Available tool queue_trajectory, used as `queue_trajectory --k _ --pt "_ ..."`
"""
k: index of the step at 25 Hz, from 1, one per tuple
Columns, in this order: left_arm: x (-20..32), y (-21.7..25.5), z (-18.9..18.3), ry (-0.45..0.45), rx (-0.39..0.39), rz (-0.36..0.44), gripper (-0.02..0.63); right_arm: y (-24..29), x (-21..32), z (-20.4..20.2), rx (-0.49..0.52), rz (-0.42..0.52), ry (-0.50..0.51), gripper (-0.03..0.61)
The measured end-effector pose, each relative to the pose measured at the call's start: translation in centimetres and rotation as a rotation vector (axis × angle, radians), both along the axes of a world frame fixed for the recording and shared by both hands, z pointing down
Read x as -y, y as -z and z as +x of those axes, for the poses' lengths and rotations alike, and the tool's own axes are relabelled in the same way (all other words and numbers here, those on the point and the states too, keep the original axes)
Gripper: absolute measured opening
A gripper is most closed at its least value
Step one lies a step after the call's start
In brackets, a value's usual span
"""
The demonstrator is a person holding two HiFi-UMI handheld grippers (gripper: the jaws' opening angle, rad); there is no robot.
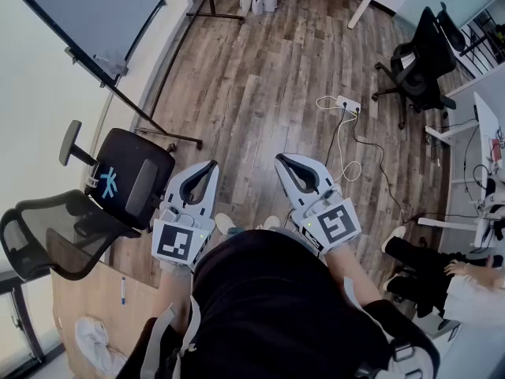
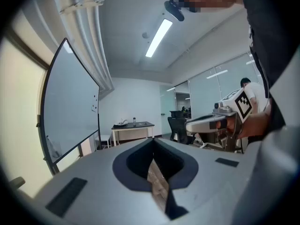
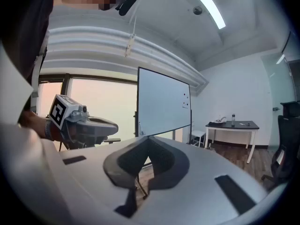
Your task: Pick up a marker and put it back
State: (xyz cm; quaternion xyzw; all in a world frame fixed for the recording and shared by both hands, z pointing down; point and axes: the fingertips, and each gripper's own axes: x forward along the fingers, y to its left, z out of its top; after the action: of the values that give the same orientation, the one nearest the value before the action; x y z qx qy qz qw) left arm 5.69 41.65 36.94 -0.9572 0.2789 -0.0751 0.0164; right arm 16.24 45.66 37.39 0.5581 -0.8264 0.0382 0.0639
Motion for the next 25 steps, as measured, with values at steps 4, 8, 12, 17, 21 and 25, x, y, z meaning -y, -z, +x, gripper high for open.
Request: queue_trajectory --k 4,8,12,17,21,25 --pt "0.8 -0.3 -2.6 0.000 -0.014 -0.021 0.008 0.2 1.3 -2.8 -0.003 0.000 0.004 0.015" --pt "2.0 -0.8 -5.7 0.021 -0.014 -0.020 0.008 0.0 3.1 -5.7 -0.002 0.004 0.016 0.015" --pt "4.1 -1.3 -9.7 0.077 -0.032 -0.041 0.011 -0.2 5.3 -8.8 0.012 0.004 0.039 0.017" --pt "7.0 -2.1 -14.7 0.130 -0.031 -0.036 0.049 -0.9 7.7 -12.8 -0.009 -0.013 0.062 0.017" --pt "8.1 -3.1 -17.5 0.142 -0.050 -0.038 0.051 -1.7 9.0 -15.0 -0.030 -0.040 0.074 0.017" --pt "9.2 -3.9 -18.8 0.170 -0.047 -0.084 0.052 -2.1 10.6 -16.2 -0.031 -0.054 0.095 0.017"
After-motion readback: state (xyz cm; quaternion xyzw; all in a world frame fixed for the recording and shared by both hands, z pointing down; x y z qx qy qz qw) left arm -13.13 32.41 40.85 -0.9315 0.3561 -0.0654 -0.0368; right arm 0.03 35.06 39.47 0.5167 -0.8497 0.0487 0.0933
